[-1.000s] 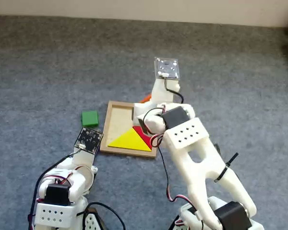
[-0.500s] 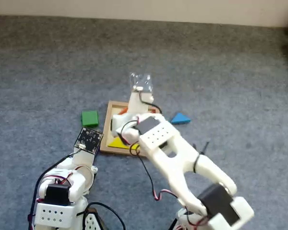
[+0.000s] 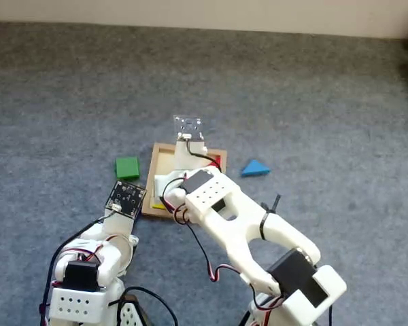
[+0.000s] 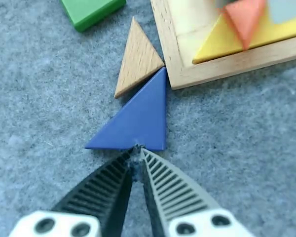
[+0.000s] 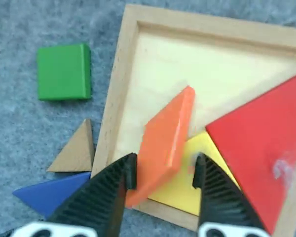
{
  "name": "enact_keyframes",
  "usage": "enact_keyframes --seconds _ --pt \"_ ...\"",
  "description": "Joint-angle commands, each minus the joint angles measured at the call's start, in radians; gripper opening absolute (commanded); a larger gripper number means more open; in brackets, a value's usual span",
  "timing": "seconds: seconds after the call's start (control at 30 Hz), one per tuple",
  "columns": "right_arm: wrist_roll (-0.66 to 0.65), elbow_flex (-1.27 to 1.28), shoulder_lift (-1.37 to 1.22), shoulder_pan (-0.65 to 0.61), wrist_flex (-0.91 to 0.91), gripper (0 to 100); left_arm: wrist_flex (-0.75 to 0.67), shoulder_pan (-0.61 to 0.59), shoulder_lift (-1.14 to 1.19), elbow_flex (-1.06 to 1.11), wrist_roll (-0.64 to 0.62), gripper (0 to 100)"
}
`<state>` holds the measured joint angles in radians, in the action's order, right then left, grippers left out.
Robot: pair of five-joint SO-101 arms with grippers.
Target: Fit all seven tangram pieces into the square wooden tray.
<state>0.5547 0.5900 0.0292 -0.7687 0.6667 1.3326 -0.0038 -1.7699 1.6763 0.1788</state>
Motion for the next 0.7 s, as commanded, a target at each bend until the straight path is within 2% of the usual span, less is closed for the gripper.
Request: enact_keyframes --seconds 0.0,0.33,0.4,0.5,0.67 --pt "0.011 -0.064 0.041 -0.022 -0.018 18.6 0.006 -0.001 -0.038 0.019 0.003 1" --pt "0.002 -0.061 0.257 0.022 0.053 18.1 0.006 -0.001 -0.038 0.019 0.003 1" --pt "-0.021 -0.033 0.262 0.067 0.053 14.1 0.006 -0.001 -0.038 0.019 0.003 1" --pt "-0.089 -0.013 0.262 0.128 0.05 0.5 0.006 -0.001 -0.038 0.019 0.003 1" --pt "-0.106 -0.002 0.249 0.133 0.033 0.4 0.006 -0.001 -0.038 0.019 0.003 1"
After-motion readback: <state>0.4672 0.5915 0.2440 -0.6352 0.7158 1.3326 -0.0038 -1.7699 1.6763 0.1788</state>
